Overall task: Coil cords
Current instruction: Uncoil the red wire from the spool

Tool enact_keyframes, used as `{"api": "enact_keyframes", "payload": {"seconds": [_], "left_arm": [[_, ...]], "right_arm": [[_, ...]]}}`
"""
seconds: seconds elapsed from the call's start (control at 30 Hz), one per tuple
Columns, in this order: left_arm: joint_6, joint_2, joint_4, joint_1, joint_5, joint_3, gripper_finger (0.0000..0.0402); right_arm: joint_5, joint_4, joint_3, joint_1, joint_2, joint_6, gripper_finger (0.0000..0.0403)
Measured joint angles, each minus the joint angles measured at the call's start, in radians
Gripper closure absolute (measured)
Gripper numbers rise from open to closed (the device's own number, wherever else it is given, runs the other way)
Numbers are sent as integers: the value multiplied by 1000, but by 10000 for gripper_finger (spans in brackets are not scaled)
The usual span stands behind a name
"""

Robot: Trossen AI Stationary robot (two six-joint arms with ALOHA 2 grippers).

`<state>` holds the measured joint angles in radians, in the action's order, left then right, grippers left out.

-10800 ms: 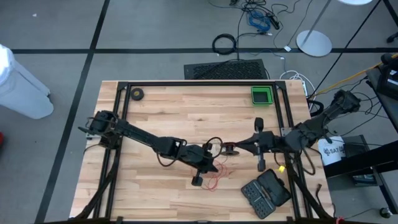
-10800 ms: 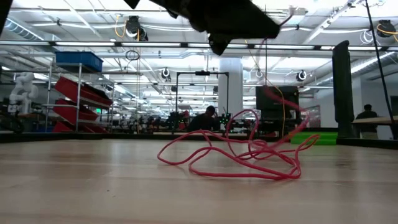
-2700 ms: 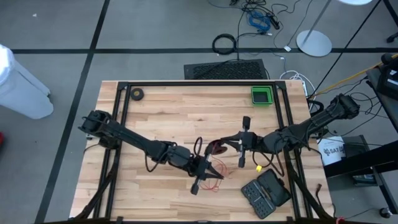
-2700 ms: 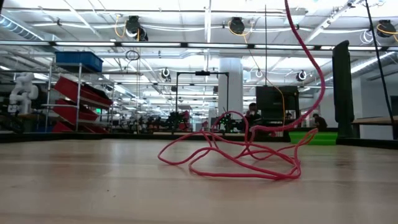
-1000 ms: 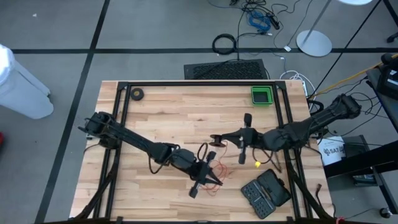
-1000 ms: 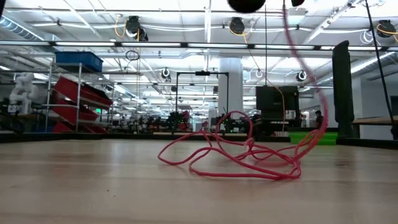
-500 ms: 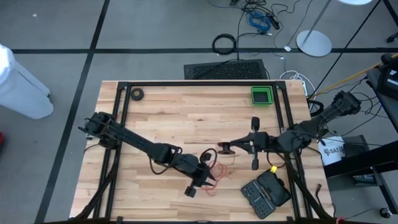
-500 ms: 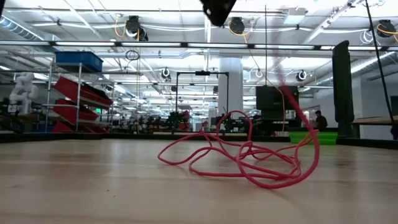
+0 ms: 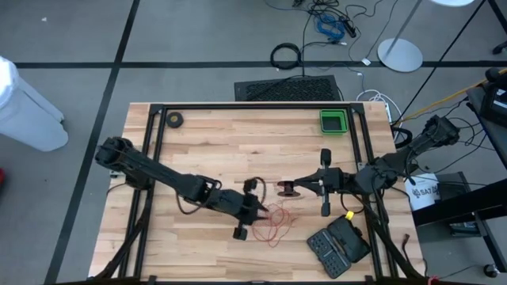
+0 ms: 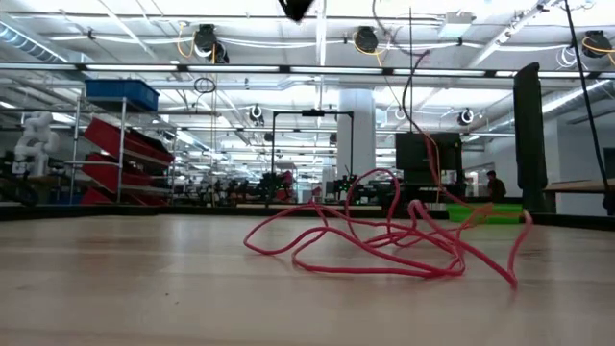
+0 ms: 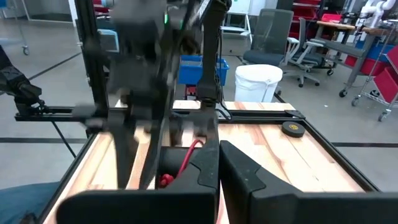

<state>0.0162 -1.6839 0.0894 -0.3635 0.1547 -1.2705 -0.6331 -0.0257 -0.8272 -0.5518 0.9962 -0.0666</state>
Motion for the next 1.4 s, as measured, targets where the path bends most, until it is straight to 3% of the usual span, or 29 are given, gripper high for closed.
{"api": "enact_keyframes", "payload": {"seconds": [0.27, 0.4, 0.53, 0.9, 1.2, 1.4], "left_arm": [[-63, 83, -27, -69, 180, 0, 295], [-145, 83, -119, -100, 254, 0, 294], [-240, 77, -237, -121, 393, 0, 294], [-286, 41, -270, -134, 388, 0, 292], [-232, 34, -328, -113, 369, 0, 236], [-232, 34, -329, -115, 368, 0, 228]], "right_arm": [[0, 1, 0, 0, 0, 0, 403], [0, 1, 0, 0, 0, 0, 403], [0, 1, 0, 0, 0, 0, 403], [1, 1, 0, 0, 1, 8, 403], [5, -3, 0, 0, 23, 57, 403], [5, -9, 0, 0, 28, 100, 403]]}}
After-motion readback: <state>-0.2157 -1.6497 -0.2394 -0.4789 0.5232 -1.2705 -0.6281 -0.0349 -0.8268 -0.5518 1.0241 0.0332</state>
